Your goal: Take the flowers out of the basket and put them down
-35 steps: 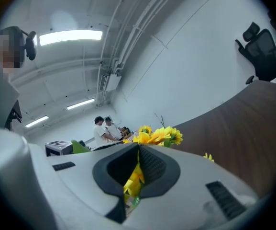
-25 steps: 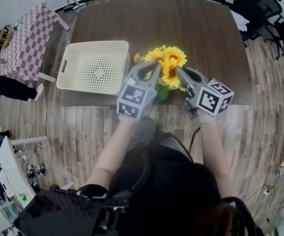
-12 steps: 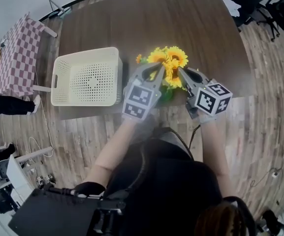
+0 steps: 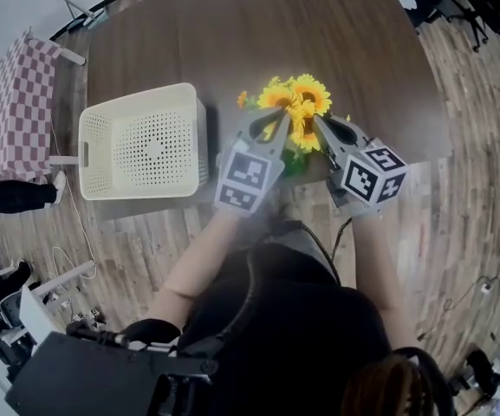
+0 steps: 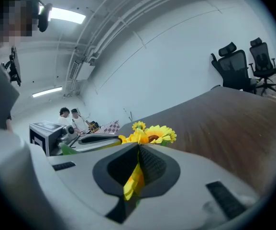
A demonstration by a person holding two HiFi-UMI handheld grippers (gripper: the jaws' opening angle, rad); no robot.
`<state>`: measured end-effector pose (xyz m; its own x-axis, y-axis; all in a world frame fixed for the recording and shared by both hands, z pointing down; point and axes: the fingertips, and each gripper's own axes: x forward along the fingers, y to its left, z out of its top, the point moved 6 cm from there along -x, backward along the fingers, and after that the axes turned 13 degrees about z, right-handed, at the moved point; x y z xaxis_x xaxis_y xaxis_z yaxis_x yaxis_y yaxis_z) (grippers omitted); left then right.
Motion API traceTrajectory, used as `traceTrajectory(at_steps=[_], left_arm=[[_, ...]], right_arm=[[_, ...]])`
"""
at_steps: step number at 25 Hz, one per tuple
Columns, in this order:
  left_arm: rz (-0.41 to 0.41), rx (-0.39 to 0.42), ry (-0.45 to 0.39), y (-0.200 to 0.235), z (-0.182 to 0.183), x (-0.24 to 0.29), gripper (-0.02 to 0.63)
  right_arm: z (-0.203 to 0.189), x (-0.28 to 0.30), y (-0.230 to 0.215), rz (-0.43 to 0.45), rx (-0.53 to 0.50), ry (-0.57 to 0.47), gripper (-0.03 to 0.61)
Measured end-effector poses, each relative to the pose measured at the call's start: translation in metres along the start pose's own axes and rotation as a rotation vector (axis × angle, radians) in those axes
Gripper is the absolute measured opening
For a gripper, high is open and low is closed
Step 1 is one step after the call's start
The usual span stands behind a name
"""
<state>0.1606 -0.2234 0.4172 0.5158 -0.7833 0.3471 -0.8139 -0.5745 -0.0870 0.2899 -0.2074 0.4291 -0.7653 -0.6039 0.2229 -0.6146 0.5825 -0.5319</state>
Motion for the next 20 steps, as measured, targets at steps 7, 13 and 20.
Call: traceTrajectory(at_steps=[7, 13, 20], left_arm=[[-0.012, 0.008, 0.002, 0.003, -0.004, 0.008, 0.006], [-0.006, 0.002, -0.005, 0.003, -0.008, 0.012, 0.007], [0.004, -0.001, -0.003, 0.007, -0.012, 0.013, 0.008]], right_arm=[[-0.005, 0.003, -0.001, -0.044, -0.023, 0.000, 0.003], [-0.009, 0.005, -0.002, -0.057, -0.037, -0.002, 0.003], [-0.014, 0.006, -0.001, -0.054, -0.017, -0.008, 0.003]])
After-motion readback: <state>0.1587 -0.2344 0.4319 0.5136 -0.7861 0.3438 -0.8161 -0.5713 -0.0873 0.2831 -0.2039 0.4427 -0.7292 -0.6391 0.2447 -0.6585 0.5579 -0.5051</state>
